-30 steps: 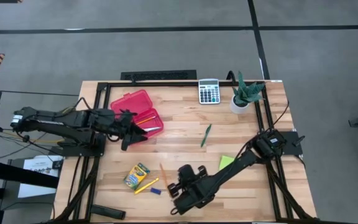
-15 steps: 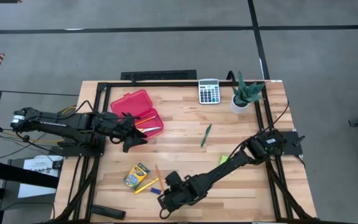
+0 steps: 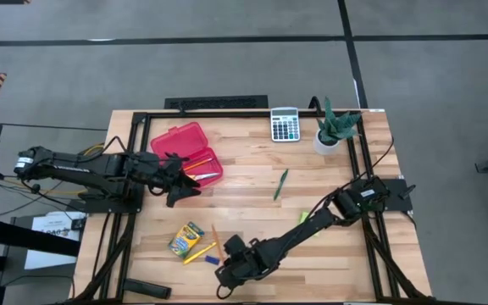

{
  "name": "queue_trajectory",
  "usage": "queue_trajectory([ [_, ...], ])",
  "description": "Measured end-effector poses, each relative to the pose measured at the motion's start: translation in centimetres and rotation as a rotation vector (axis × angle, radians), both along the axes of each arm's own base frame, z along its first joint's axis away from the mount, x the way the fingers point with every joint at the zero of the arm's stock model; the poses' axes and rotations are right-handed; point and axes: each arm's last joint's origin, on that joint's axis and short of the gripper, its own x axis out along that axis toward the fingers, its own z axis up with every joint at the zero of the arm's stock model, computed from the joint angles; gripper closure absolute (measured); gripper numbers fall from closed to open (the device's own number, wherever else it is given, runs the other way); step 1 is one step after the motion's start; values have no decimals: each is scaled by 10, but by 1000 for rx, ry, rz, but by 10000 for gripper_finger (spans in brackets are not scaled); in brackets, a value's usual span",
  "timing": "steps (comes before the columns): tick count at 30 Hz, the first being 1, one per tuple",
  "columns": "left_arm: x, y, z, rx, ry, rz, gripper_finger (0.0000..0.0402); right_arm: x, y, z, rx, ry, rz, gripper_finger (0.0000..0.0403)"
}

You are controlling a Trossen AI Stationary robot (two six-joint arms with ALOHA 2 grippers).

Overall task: Pack school essentials
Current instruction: Put the orange pencil into the red supply box

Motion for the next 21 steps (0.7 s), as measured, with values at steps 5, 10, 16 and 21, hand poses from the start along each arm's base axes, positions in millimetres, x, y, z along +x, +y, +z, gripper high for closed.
queue_trajectory([
  [5,0,0,0,3,1,5,216,3,-3,0,-3,-14,9,252],
  [10,0,0,0,4,0,9,216,6,-8,1,-45,-17,41,252],
  [16,0,0,0,3,0,6,216,22,-13,53,-103,-174,153,239],
  [21,0,0,0,2,1,4,216,32,-9,60,-99,-290,266,235],
])
